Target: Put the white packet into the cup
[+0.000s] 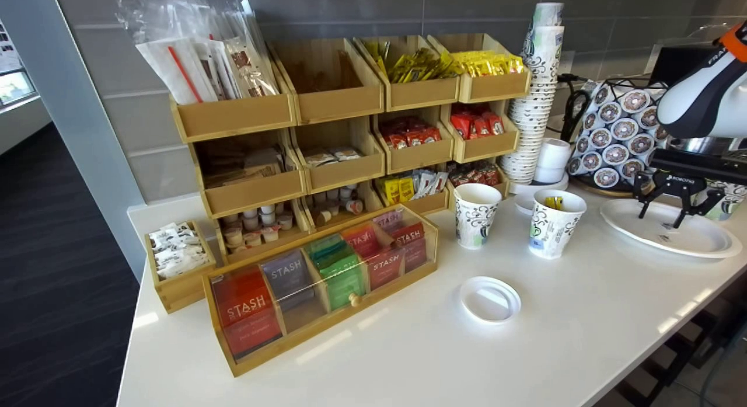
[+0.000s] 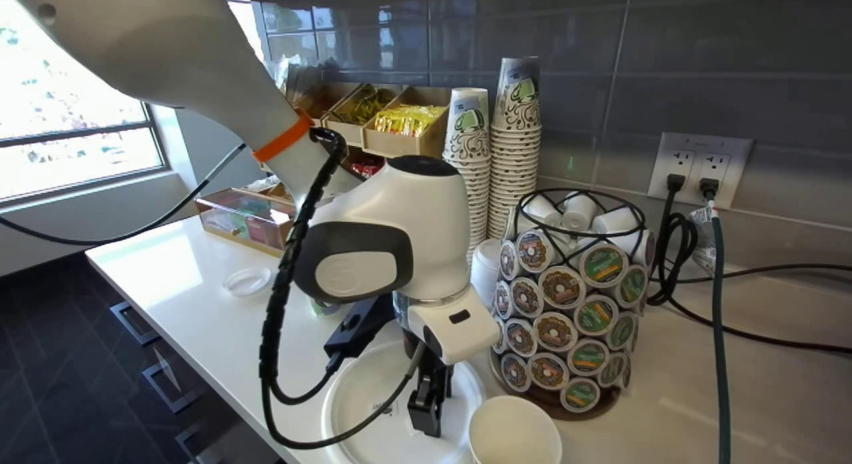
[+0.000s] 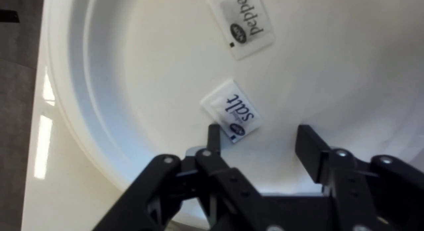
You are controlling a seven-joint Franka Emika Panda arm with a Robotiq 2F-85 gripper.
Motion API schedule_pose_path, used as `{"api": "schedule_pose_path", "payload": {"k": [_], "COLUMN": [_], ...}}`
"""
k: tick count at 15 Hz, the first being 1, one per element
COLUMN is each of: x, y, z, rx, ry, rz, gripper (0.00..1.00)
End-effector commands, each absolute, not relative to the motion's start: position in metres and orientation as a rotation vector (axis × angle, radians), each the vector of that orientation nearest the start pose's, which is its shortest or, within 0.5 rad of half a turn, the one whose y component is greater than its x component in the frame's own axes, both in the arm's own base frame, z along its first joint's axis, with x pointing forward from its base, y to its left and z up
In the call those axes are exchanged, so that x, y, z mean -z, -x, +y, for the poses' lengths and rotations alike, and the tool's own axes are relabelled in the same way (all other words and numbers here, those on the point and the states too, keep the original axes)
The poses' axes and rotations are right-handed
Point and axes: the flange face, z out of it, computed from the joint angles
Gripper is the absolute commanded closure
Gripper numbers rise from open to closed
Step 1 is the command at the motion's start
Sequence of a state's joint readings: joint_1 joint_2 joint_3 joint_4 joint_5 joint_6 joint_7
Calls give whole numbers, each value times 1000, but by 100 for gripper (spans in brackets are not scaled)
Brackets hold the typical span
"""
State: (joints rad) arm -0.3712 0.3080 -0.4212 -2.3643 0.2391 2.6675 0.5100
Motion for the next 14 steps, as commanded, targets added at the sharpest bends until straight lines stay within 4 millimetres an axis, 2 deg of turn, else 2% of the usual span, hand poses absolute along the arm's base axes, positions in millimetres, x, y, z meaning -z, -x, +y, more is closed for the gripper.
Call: {"api": "schedule_pose_path", "payload": {"k": [1, 5, 7, 11, 14], "x": [-201, -206, -204, -206, -209], "y": [-349, -341, -333, -323, -316], "z": [-377, -376, -374, -372, -369], "rx": [12, 15, 9, -3, 1], "ry": [2298, 2299, 2297, 2281, 2279], "rz": [2171, 2168, 2171, 2169, 2158], "gripper": [47, 23, 16, 23, 23]}}
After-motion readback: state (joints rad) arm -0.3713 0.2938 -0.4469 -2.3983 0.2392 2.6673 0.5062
